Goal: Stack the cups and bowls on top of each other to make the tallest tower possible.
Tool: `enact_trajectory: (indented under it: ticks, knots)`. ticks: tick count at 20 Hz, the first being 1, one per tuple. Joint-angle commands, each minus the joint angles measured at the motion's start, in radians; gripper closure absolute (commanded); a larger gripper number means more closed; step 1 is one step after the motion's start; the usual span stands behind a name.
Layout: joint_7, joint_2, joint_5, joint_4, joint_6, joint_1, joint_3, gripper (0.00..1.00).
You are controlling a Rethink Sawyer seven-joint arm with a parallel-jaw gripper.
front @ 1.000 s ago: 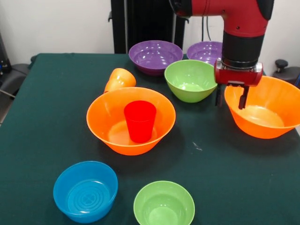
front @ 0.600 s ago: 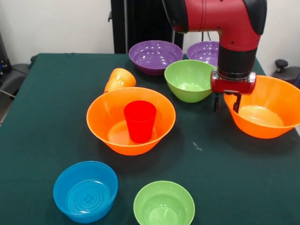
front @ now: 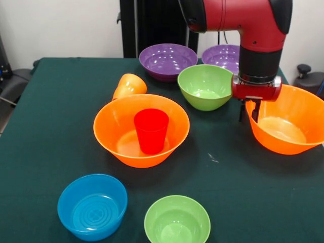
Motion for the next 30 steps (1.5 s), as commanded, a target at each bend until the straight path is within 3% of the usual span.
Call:
enact_trajectory:
  ticks: [1,4,9,20,30]
  knots:
    - [0.061,0.017,-0.019,-0.031,-0.012,-0.023,0.066,1.00]
    - [0.066,-0.003,-0.012,-0.026,0.010,-0.015,0.057,1.00]
    - [0.044,-0.123,0.004,0.024,0.113,-0.039,0.073,1.00]
    - [0.017,-0.295,0.011,0.123,0.247,-0.069,0.083,1.00]
    - [-0.024,-0.326,-0.006,0.105,0.312,-0.108,0.100,1.00]
